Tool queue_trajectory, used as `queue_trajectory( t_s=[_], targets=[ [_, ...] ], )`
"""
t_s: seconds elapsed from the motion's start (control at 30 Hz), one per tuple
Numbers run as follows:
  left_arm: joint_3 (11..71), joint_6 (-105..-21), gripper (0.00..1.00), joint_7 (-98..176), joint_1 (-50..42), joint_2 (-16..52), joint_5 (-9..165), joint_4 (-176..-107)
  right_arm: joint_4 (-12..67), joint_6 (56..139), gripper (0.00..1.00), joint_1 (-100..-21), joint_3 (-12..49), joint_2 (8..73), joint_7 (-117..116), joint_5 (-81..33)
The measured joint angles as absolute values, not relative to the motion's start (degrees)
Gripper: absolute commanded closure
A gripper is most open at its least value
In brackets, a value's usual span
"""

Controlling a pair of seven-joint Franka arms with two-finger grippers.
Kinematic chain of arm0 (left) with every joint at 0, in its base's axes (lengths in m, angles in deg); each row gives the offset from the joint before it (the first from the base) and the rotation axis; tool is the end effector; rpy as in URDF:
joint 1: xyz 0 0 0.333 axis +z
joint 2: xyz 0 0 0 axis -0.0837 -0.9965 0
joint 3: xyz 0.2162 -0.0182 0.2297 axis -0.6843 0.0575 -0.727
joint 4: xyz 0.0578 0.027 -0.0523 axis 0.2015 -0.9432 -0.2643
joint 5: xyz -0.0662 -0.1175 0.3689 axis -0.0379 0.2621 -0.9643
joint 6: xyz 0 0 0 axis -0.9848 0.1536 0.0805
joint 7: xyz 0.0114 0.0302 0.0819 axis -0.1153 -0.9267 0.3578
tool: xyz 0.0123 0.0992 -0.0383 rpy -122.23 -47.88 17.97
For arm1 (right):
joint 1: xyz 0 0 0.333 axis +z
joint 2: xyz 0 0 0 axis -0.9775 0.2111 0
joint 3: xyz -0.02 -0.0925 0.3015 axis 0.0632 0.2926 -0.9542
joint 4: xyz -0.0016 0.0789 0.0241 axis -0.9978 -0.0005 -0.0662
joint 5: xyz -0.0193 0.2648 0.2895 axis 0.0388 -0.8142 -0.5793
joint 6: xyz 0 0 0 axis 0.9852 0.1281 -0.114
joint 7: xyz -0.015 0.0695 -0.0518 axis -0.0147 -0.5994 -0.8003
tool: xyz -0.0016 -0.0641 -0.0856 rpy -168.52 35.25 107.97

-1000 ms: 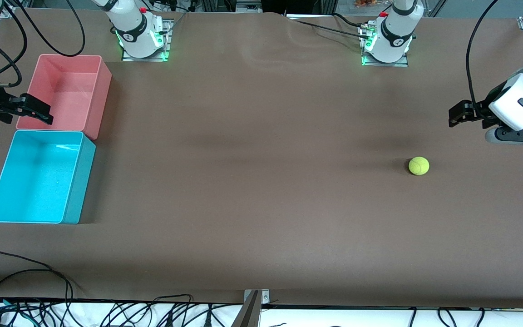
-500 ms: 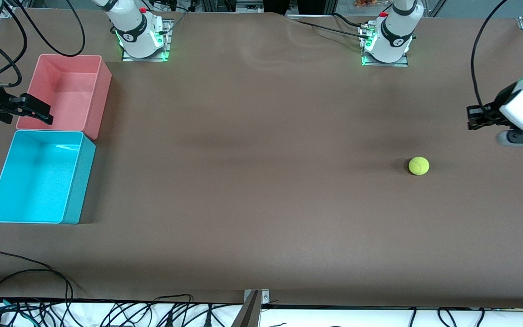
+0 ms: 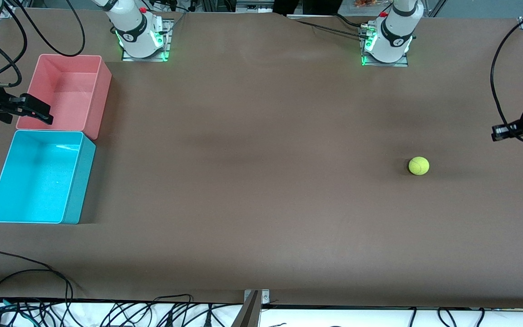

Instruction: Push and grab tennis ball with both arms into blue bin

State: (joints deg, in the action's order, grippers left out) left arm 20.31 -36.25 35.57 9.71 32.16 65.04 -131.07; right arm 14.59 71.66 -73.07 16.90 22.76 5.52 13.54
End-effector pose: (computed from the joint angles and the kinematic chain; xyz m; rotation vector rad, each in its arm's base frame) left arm 0.5984 0.0807 0.5203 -3.0547 -0.2670 0.2616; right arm 0.5820 0.0067 0.6032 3.1196 -0.0032 -0.0481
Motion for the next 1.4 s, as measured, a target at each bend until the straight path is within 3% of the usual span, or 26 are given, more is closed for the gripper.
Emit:
queue_trajectory(
  t_s=[0.6, 1.4],
  targets=[
    [20.35, -46.35, 1.0, 65.0, 13.21, 24.43, 65.04, -133.25, 14.59, 71.63, 0.0, -73.08, 16.92, 22.76, 5.52, 13.54],
    [20.41, -77.86, 1.0, 98.16, 18.95, 24.28, 69.08, -158.39, 14.59, 71.59, 0.0, -73.1, 16.93, 22.76, 5.52, 13.54]
  ],
)
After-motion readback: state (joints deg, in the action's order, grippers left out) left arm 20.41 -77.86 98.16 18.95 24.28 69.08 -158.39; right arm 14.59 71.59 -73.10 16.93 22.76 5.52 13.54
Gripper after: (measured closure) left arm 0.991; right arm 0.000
